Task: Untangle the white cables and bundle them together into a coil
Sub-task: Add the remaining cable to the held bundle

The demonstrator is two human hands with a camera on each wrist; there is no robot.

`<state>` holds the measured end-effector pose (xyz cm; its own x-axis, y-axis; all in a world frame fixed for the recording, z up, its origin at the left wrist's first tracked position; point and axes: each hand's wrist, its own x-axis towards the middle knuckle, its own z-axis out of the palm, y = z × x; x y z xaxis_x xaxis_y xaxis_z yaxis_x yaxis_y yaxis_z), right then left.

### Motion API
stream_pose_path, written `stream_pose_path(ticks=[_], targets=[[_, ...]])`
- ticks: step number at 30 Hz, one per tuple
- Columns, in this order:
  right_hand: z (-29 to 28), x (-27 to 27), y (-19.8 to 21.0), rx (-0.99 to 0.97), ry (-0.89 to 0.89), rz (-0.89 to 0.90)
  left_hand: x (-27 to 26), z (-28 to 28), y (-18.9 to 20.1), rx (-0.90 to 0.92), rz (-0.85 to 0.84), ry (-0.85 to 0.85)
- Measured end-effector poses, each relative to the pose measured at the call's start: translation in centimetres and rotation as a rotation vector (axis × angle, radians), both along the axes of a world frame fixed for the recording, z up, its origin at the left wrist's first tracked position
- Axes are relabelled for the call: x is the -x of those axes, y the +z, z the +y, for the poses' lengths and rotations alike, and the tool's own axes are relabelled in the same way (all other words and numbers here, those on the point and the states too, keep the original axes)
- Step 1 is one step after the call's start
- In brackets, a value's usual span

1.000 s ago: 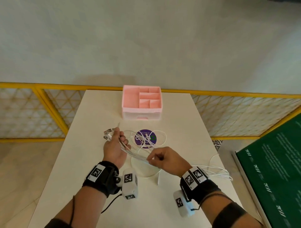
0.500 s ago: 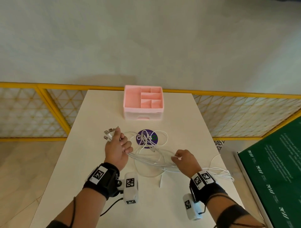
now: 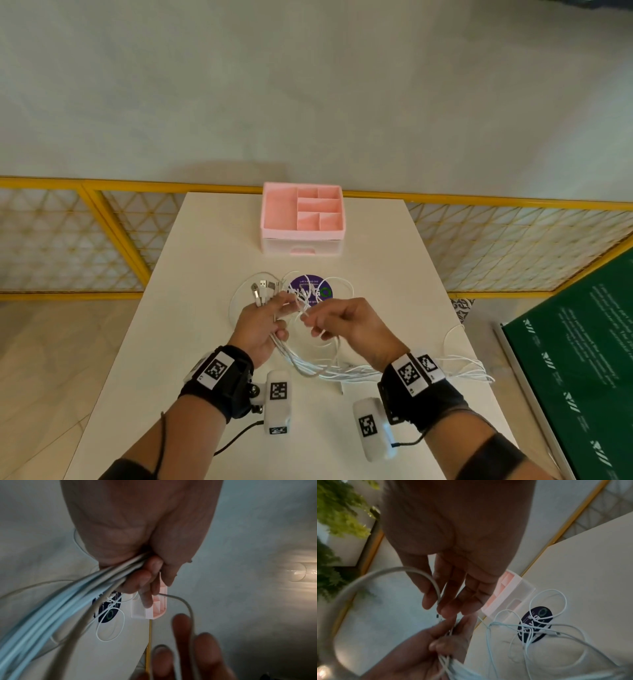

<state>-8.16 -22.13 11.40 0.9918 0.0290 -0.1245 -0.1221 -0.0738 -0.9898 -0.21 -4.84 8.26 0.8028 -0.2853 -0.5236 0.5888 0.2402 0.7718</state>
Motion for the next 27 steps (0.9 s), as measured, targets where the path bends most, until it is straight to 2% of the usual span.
stream_pose_path(ticks=[4,7,9,12,15,21,24,27], targets=[[0.5,0.3,-2.0,0.117,0.141,0.065,-0.3,-0.2,0.3,0.04,0.029,-0.002],[0.4,0.1,-3.1,0.232,0.175,0.165,-0.1,-0.3,0.5,0.06,-0.025,-0.012],[0.5,-0.4,-3.0,0.233,0.098,0.221,0.3,-0.3,0.9,0.033,-0.089,-0.074],[0.8,-2.1,-1.8,0.077,-0.092,0.283,1.1,-0.1,1.6,0.058,-0.166,-0.265],[1.1,-4.1,-1.1,0.017,-0.135,0.351,1.8,0.3,2.0,0.056,-0.229,-0.434],[1.6,-6.8,0.1,-0.181,-0.334,0.381,2.2,1.5,1.8,0.095,-0.174,-0.455],[1.4,-7.5,0.0,-0.09,-0.311,0.348,2.5,1.7,1.2,0.085,-0.16,-0.497],[1.5,-8.3,0.4,0.08,-0.273,0.284,2.9,1.5,0.9,0.072,-0.151,-0.433]])
